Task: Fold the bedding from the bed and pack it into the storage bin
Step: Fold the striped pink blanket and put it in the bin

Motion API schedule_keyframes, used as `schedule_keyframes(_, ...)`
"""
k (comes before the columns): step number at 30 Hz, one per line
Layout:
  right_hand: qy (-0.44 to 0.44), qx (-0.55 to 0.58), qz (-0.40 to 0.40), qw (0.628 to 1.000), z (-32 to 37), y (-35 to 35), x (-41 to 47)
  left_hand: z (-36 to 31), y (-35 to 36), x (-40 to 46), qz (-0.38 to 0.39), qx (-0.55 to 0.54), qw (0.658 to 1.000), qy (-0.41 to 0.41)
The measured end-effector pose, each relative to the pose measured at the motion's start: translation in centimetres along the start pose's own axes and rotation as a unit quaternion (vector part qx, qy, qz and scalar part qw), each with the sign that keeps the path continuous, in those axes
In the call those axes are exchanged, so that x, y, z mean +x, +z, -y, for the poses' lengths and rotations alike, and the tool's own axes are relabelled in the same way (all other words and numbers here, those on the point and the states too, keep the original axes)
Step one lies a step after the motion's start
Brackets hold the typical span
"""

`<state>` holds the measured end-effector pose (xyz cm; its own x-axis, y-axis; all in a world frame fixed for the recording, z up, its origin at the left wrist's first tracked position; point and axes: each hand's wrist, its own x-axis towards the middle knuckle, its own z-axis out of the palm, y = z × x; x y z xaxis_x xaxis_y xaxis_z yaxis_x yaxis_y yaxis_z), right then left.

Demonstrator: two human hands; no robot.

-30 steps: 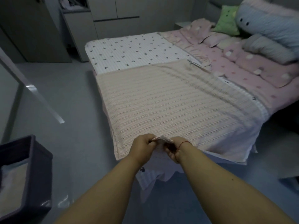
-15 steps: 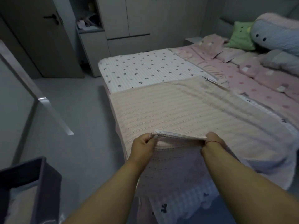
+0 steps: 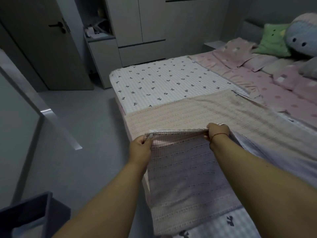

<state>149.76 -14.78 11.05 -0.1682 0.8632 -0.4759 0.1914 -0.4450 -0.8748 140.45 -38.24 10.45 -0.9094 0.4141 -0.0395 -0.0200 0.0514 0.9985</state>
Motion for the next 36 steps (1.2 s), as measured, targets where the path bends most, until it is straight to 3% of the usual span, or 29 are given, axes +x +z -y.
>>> schedule_keyframes(8, -0.042, -0.011, -0.008, 0.999, 3.4, 10.4, 2.1, 0.8, -4.0, 11.3, 0.033, -0.034, 0.998, -0.042)
schedule_keyframes(17, -0.086, -0.051, -0.008, 0.995, 4.6, 22.4, 4.8, 3.6, -8.7, 23.7, 0.018, -0.071, 0.992, -0.105)
schedule_keyframes(22, -0.089, -0.062, -0.036, 0.993, 5.7, 28.1, 8.5, 4.3, -8.9, 30.0, 0.022, -0.067, 0.989, -0.127)
schedule_keyframes(27, -0.111, -0.102, -0.005, 0.989, 6.6, 34.7, 15.0, 6.0, -8.1, 38.2, 0.009, -0.037, 0.988, -0.149)
schedule_keyframes(36, -0.002, -0.236, 0.003, 0.972, 3.0, 42.6, 25.6, 14.8, -6.8, 49.9, -0.001, 0.111, 0.971, -0.213)
